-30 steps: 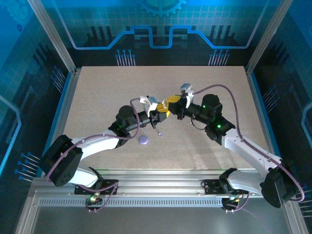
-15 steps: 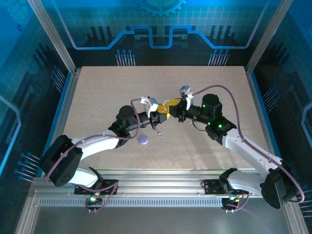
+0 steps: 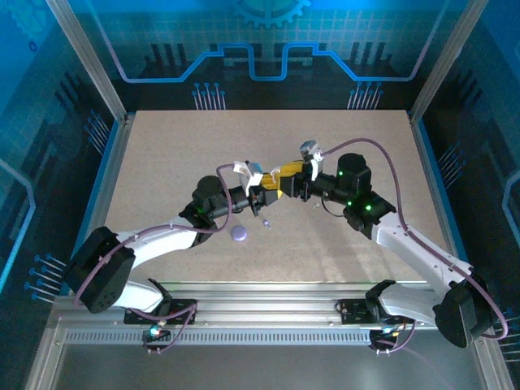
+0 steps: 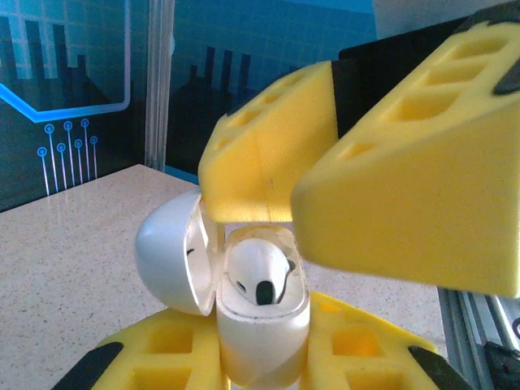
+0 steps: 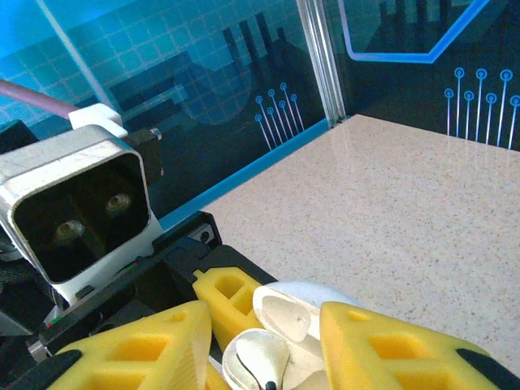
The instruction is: Insert the wireless bluetooth earbuds into the charging case
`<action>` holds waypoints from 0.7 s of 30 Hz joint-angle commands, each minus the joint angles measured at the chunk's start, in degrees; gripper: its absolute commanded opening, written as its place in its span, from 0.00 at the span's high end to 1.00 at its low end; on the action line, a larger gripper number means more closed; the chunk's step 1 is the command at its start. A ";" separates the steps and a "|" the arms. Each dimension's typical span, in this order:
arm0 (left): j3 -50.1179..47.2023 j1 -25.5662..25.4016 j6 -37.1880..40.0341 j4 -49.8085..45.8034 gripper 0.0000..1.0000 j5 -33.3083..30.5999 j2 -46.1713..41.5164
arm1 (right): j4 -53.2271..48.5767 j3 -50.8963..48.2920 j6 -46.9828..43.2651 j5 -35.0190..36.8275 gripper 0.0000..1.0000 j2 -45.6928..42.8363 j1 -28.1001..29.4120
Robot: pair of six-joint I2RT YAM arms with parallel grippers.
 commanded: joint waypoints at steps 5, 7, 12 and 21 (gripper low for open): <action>0.92 -0.36 2.43 0.05 0.85 2.20 -2.06 | -3.10 3.37 0.60 -0.13 0.57 -5.10 -0.95; 0.83 -0.37 3.54 -0.64 0.84 3.19 -2.22 | -6.68 3.37 -0.50 1.15 0.57 -6.88 -0.95; 1.08 -0.66 8.27 -4.21 0.85 7.08 -3.75 | -16.55 3.28 -3.62 1.46 0.50 -10.21 -2.30; 1.44 -1.50 15.40 -10.13 0.84 10.15 -6.18 | -25.00 4.25 -6.28 -4.43 0.52 -9.64 -3.78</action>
